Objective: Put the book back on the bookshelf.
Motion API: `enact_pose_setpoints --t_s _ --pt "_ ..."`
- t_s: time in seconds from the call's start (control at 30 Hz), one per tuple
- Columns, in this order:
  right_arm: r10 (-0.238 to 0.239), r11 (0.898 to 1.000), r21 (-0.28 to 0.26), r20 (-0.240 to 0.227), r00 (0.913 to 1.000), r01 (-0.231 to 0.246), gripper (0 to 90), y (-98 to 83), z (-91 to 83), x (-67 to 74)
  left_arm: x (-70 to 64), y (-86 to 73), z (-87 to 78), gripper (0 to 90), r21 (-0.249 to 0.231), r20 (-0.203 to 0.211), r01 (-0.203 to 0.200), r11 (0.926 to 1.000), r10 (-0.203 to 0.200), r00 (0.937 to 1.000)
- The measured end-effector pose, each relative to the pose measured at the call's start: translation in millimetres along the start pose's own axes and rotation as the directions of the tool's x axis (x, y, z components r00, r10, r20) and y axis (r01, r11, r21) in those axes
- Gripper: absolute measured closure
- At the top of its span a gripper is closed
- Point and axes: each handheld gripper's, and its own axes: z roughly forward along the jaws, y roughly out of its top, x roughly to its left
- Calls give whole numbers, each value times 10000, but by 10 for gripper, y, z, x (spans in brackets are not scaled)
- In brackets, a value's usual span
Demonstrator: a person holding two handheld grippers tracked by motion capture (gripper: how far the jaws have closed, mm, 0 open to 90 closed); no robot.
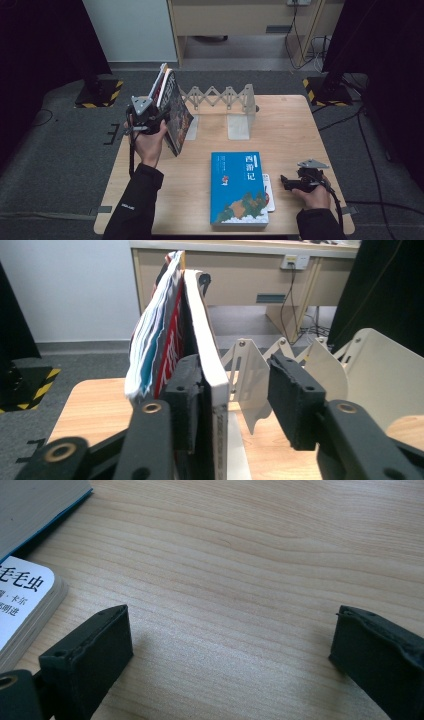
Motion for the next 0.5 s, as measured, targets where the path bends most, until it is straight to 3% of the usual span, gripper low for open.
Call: enact_pose_setpoints --t_s 0.37,0.5 --pt "-7 10000 -3 -7 10000 7 33 0 0 0 96 -120 -294 477 -572 828 107 9983 -60 9966" --pt "-14 10000 0 -14 10000 14 33 0 0 -1 142 -214 -383 461 -504 1084 137 9986 -81 9941"
